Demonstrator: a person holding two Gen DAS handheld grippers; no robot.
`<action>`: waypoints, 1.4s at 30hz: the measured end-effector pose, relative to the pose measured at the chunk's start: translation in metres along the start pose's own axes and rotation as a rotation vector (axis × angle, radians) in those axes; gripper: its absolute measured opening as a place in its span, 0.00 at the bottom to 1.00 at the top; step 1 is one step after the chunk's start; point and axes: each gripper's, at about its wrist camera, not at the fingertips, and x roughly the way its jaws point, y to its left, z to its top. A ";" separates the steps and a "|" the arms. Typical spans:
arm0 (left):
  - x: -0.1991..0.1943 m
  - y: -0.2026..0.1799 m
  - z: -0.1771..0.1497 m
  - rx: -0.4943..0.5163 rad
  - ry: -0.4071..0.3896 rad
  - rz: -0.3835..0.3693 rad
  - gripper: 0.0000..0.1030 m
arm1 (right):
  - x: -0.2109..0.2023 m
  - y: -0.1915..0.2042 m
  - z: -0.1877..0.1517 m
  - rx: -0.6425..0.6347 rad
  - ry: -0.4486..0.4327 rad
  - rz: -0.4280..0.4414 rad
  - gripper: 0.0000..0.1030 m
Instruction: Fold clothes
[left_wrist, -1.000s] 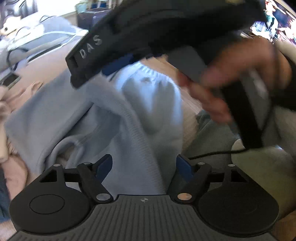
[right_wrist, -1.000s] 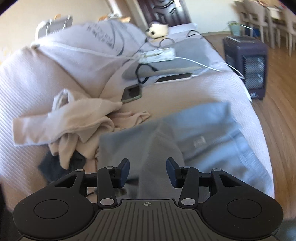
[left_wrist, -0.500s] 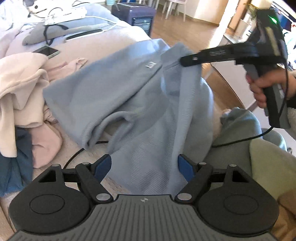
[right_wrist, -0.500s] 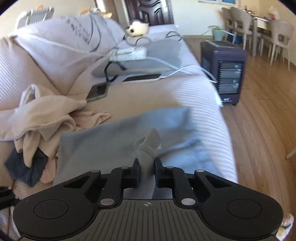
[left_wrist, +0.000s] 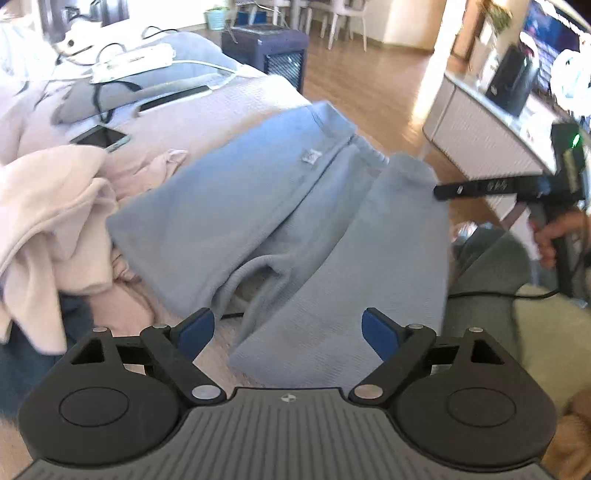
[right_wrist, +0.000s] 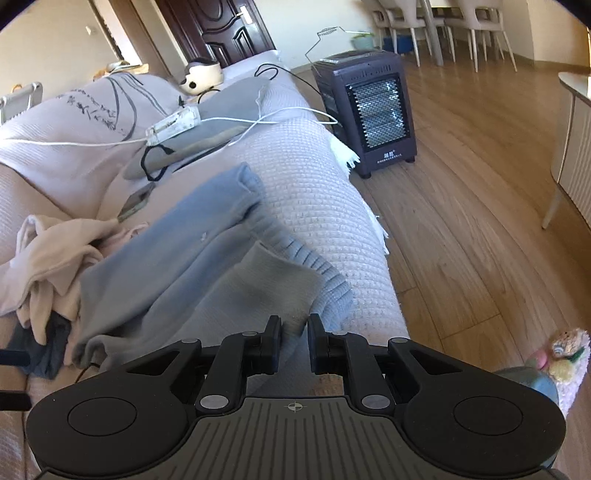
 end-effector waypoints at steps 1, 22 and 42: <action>0.009 -0.002 0.000 0.006 0.021 -0.013 0.81 | 0.000 0.001 0.000 -0.002 0.000 0.001 0.14; 0.031 -0.001 -0.017 0.042 0.156 0.106 0.06 | 0.014 0.017 0.009 -0.028 -0.019 -0.072 0.07; 0.046 -0.062 -0.019 0.057 0.200 -0.183 0.17 | -0.017 0.068 -0.008 -0.196 -0.016 -0.010 0.17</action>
